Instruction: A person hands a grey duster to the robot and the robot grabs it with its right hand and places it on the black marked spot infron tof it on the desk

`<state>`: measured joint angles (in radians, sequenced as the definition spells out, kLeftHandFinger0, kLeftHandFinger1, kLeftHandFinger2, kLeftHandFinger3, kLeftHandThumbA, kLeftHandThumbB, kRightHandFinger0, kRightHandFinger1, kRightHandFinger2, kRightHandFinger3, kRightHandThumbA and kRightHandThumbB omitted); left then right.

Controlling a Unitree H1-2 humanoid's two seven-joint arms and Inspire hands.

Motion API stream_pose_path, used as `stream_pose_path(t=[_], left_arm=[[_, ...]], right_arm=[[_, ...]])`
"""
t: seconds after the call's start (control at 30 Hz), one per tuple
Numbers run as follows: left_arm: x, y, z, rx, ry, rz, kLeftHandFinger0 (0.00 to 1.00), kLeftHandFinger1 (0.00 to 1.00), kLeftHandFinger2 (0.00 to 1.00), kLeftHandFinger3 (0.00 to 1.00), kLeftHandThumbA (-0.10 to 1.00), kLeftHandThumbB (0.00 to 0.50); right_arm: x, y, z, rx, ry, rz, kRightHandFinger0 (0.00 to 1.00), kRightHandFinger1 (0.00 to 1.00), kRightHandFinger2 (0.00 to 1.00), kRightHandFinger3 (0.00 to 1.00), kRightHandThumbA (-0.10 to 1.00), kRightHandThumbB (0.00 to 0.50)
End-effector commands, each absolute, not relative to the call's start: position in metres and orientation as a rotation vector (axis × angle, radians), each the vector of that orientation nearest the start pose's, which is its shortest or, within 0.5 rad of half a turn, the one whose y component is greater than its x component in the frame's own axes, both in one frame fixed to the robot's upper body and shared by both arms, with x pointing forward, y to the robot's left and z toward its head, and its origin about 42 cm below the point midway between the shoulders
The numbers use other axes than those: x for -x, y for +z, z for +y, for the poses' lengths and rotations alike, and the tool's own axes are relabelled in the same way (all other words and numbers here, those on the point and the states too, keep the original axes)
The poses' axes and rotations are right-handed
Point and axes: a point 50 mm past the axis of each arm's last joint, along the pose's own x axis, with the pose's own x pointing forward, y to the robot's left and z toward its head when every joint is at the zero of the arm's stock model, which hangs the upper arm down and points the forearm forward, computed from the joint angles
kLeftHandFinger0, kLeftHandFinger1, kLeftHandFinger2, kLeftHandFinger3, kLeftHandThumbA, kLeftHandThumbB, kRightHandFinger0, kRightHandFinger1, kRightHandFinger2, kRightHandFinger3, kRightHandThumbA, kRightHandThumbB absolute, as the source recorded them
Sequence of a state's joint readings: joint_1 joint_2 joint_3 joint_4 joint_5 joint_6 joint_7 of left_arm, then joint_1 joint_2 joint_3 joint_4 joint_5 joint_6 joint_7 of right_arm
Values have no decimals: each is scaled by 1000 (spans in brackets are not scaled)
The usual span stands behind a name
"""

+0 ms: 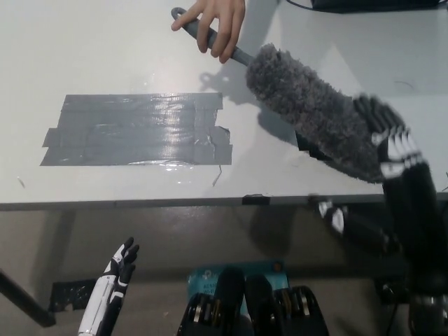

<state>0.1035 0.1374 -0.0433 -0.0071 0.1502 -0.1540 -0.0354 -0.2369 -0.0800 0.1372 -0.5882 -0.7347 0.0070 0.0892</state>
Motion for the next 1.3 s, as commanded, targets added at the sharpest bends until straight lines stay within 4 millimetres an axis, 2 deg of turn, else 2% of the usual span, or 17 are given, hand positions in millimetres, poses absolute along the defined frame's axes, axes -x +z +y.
stream_pose_path(t=[0.0,0.1,0.23,0.3,0.5,0.57,0.83,1.03,1.2,1.27], left_arm=[[-252,97,243,-304,-103,-125,1000,1000,1000,1000,1000,204],[-254,98,243,-308,-106,-128,1000,1000,1000,1000,1000,199],[-254,99,244,-307,-110,-130,1000,1000,1000,1000,1000,202],[-255,99,243,-309,-114,-134,1000,1000,1000,1000,1000,202],[-257,100,242,-314,-120,-135,1000,1000,1000,1000,1000,207],[-258,101,242,-315,-117,-129,1000,1000,1000,1000,1000,223],[-260,102,242,-309,-118,-132,1000,1000,1000,1000,1000,222],[-260,103,241,-317,-123,-139,1000,1000,1000,1000,1000,215],[-261,103,240,-309,-122,-144,1000,1000,1000,1000,1000,204],[-260,104,240,-311,-124,-142,1000,1000,1000,1000,1000,206]], right_arm=[[-293,347,-163,909,-99,-785,1000,1000,1000,1000,1000,357],[-313,352,-155,913,-99,-759,1000,1000,1000,1000,1000,344],[-354,357,-139,944,-85,-690,1000,1000,1000,1000,1000,335],[-367,358,-136,954,-75,-661,1000,1000,1000,1000,1000,339],[-428,355,-110,987,-6,-533,1000,1000,1000,1000,1000,352],[-443,354,-103,978,7,-503,1000,1000,1000,1000,1000,355],[-481,341,-79,964,40,-365,1000,1000,1000,1000,1000,355],[-500,337,-77,954,36,-319,1000,1000,1000,1000,1000,363],[-517,344,-79,972,16,-281,1000,1000,1000,1000,1000,366],[-526,345,-81,997,-3,-256,1000,1000,1000,1000,1000,390]])
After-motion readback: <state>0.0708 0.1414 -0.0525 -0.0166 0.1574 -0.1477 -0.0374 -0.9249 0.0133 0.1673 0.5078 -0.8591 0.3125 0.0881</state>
